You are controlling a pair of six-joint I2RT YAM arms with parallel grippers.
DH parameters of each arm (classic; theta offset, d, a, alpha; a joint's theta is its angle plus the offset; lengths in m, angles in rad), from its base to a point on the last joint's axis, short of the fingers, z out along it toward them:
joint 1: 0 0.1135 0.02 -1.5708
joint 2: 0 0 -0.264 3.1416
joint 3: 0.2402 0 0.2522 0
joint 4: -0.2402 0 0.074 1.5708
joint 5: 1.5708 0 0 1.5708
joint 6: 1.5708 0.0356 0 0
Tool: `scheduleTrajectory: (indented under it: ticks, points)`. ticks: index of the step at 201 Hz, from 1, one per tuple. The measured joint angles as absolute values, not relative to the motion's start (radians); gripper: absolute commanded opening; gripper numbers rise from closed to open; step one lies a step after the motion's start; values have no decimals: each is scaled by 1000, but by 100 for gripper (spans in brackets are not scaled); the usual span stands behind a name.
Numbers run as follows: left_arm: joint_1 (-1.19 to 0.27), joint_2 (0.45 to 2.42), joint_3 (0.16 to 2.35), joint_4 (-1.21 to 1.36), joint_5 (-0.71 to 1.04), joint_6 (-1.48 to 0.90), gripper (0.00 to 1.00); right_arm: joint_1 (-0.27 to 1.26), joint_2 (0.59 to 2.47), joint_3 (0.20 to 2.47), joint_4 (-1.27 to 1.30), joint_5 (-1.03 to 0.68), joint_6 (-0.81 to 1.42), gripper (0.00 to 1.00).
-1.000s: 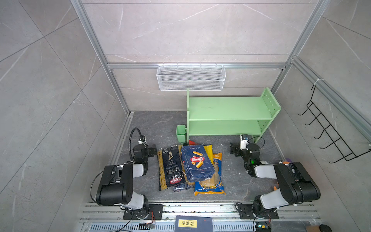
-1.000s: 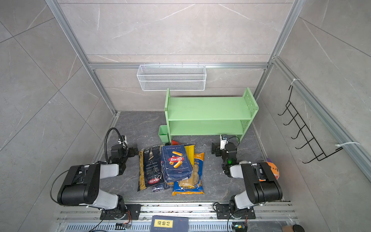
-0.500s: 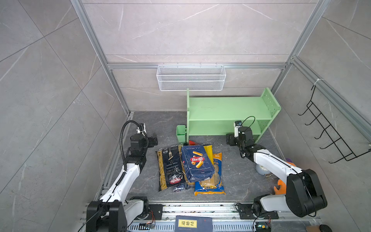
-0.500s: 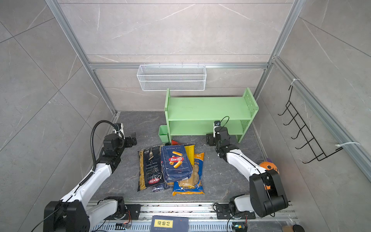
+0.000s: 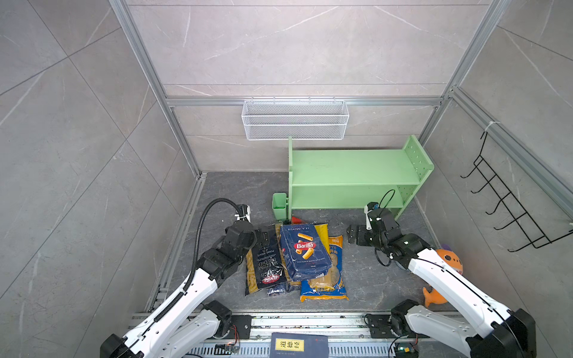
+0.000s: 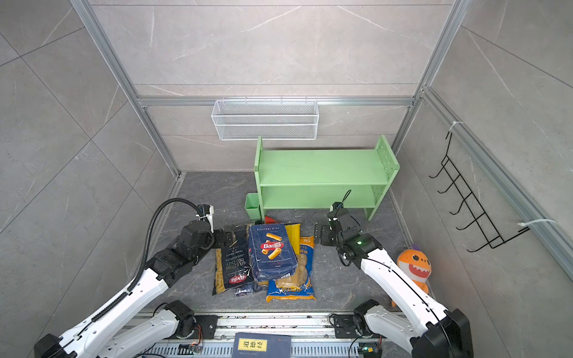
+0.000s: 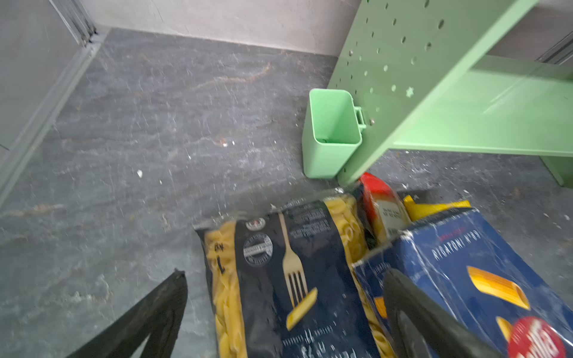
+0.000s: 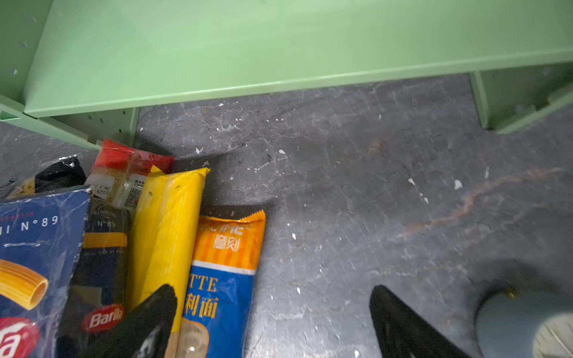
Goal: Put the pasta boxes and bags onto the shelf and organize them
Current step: 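Reach both grippers toward the blue Barilla rigatoni box in the pile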
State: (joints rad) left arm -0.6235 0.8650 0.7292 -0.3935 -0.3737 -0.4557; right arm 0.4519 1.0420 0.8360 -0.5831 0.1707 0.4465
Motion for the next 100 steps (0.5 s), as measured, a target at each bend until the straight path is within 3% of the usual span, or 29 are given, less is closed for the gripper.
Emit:
scheduleTrajectory:
  ticks: [28, 62, 100]
  points:
    - [-759, 901, 752, -467, -423, -545, 99, 455, 980, 828, -698, 173, 513, 99]
    - [-916, 1010, 836, -524, -485, -643, 99, 458, 865, 725, -718, 50, 542, 97]
    - [-952, 1026, 848, -553, -493, -740, 100, 460, 784, 655, -733, -133, 600, 98]
